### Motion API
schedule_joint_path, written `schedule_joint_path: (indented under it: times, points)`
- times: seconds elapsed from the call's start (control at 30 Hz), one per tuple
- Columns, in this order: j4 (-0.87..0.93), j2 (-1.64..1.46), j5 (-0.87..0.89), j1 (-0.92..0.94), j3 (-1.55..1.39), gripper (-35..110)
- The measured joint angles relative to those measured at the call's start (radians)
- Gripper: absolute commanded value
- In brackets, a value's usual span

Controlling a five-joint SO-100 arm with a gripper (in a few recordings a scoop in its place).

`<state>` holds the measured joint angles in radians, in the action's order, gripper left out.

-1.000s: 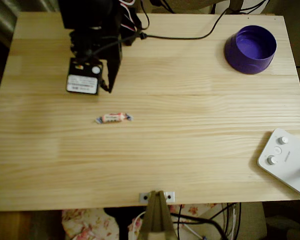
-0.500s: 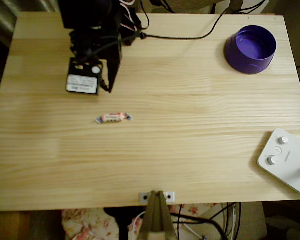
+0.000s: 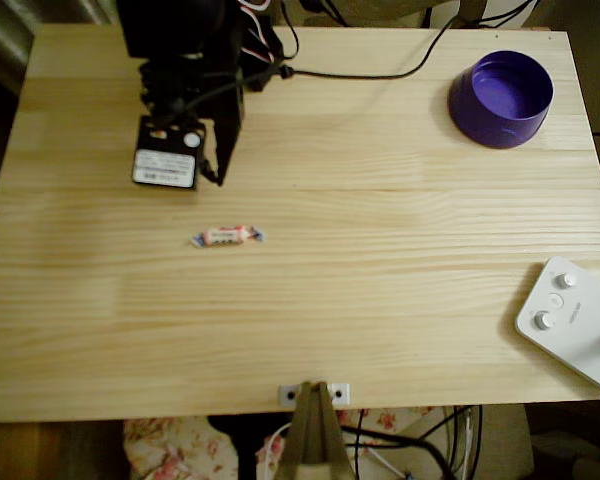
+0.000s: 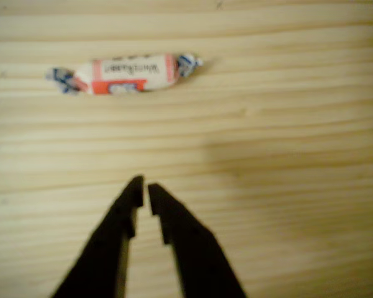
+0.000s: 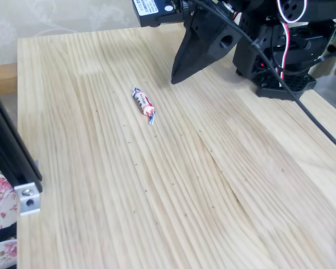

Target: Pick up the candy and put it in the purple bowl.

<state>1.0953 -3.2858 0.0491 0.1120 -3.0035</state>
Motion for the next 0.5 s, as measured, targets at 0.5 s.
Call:
schedule_joint_path:
  times: [0.5]
  points:
    - [0.000,0.000,-0.011,0.000,0.000,-1]
